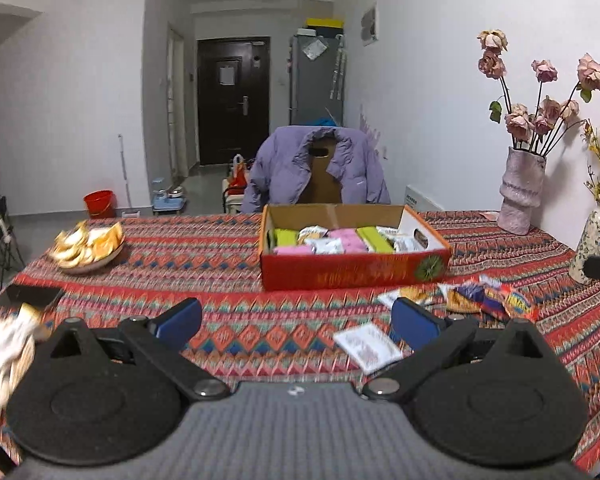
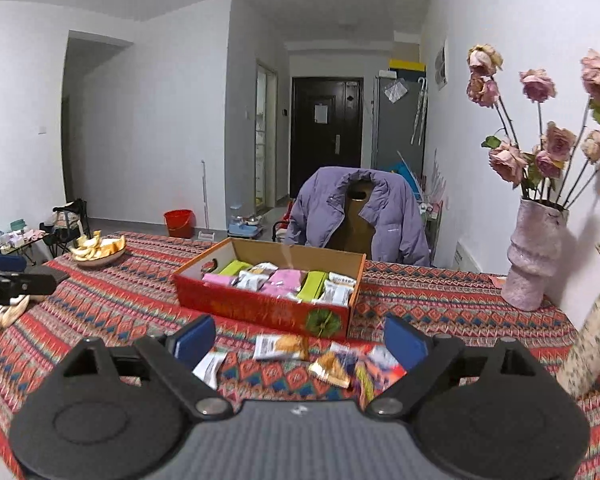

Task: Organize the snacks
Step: 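Move both grippers back from the box toward the remaining snacks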

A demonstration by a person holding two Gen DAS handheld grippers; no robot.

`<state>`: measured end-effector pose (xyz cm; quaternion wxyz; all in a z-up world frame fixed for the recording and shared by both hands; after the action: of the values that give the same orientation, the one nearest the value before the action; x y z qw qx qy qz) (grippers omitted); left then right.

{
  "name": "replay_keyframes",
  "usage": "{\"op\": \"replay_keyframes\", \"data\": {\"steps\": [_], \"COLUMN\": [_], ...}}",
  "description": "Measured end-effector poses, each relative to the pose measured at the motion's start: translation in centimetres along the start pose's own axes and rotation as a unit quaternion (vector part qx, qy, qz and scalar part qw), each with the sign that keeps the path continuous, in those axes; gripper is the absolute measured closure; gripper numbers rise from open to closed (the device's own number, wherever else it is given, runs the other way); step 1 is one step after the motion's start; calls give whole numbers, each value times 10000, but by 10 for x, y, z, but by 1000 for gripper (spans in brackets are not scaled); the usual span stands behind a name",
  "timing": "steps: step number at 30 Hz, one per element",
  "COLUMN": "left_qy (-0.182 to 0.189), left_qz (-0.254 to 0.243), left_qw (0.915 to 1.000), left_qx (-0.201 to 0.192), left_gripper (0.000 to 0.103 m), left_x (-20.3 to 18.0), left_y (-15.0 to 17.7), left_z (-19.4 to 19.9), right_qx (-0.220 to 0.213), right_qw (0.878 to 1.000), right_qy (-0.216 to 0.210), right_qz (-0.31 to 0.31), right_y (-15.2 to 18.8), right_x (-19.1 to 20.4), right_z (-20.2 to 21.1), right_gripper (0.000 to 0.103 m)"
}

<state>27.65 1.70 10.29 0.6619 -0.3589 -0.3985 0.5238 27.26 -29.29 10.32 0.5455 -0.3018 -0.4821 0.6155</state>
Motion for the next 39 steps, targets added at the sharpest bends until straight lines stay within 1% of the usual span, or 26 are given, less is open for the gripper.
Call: {"op": "replay_keyframes", "data": {"steps": [4, 6, 8, 9, 11, 13, 18, 20, 23, 29, 34, 39], "left_qy": [-159, -371, -573, -678, -732, -696, -717, -698, -637, -394, -121, -27], "left_qz": [243, 248, 212, 230, 309, 441, 513, 518, 444, 329, 280, 139], "left_qw": [9996, 9990, 9981, 9973, 9966, 9961, 9949, 9948, 9951, 9956, 9958, 9965], "left_qx": [22, 47, 109, 144, 206, 309, 494, 533, 610, 790, 868, 818], "left_gripper": [0, 0, 0, 0, 0, 0, 0, 0, 0, 0, 0, 0], "left_x": [-3, -6, -10, -12, -14, -15, -17, -20, -27, -43, -58, -75], "left_y": [40, 63, 83, 96, 114, 130, 150, 152, 152, 140, 116, 85], "left_z": [27, 40, 49, 54, 60, 64, 65, 64, 58, 33, -3, -58], "right_qx": [-35, -35, -162, -207, -227, -163, 97, 148, 261, 389, 576, 660], "right_qw": [9999, 9999, 9998, 9997, 9992, 9993, 9996, 9993, 9991, 9986, 9972, 9962], "right_qy": [-7, -34, 84, 144, 245, 254, 245, 327, 322, 197, 159, 109], "right_qz": [126, 137, 23, -57, -237, -226, -103, -72, -120, -304, -455, -557], "right_y": [42, 62, 82, 90, 110, 129, 158, 163, 166, 158, 145, 124], "right_x": [9, 11, 9, 8, 5, 3, 0, -2, -6, -8, -11, -17], "right_z": [30, 42, 51, 54, 60, 63, 67, 65, 60, 39, 10, -24], "right_gripper": [11, 6, 3, 2, 2, 2, 2, 2, 2, 2, 3, 3]}}
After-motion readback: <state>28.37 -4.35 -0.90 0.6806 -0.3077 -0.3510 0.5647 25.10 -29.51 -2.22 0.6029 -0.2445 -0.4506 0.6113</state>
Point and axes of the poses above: each gripper's, at about its wrist camera, not at the fingertips, and z roughly against the way its jaws point, x to its left, y to its underside, the point moved 7 cm from there along -z, roughly the way its jaws point, and after that the axes turned 10 degrees about -z, right-handed, at the moved point
